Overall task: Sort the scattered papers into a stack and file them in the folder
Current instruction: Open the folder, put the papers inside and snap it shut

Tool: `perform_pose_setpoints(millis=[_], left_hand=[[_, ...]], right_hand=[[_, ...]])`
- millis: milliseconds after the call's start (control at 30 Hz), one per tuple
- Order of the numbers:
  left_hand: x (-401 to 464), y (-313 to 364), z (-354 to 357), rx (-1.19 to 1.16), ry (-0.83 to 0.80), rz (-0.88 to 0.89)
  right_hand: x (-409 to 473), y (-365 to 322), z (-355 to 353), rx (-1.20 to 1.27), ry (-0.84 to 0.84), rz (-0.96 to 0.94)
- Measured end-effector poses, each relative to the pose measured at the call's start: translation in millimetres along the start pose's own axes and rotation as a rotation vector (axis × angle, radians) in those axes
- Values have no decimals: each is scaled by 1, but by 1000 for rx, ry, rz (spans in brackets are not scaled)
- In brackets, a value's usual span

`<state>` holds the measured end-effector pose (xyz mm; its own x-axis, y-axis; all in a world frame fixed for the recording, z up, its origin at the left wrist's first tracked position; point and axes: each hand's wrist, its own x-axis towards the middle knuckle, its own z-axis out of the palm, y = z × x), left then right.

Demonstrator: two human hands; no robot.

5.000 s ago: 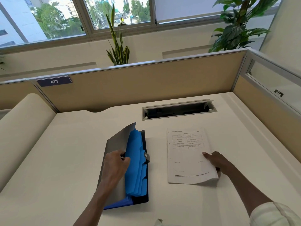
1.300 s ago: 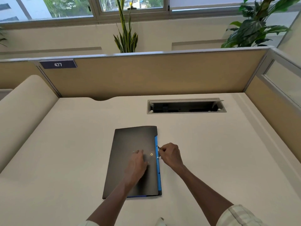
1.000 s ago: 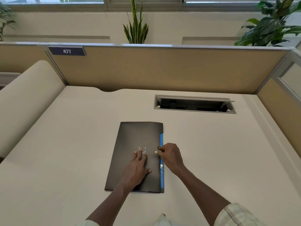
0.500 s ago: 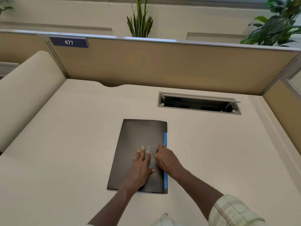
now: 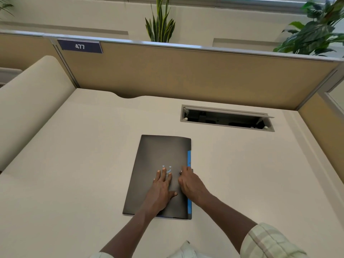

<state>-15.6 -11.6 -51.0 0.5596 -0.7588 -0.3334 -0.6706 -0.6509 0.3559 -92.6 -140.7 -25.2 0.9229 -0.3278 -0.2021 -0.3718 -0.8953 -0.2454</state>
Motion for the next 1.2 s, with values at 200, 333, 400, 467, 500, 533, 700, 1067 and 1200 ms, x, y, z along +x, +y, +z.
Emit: perform_pose_setpoints(millis=[200,333,400,467,500,533,700,1067,1200], left_hand=[[-11,-10,-34,-187,90,13],[-28,-35,-47,-229,263,-161],[-35,-48,-48,-234,290,-284],[-42,-57,-47,-263,269,-409],[-44,-61,-46,-277,256,-454],[-47,-64,-44,-300,247,-480],[-50,-72,-43,-385,255,-513],[-39,-110,-60,-658,282,-474],[-15,-126,-88,-691,377,-440]], right_hand=[[-17,7,-3,289,197,279],[-29,-1,0,428,35,596],[-32,-9,2,478,-41,661],[-35,-16,5,528,-73,703],[-35,-19,5,538,-86,721],[-36,-22,7,553,-97,734],[-40,-27,9,554,-75,708],[-35,-52,14,494,152,547],[-4,-62,0,535,239,507]])
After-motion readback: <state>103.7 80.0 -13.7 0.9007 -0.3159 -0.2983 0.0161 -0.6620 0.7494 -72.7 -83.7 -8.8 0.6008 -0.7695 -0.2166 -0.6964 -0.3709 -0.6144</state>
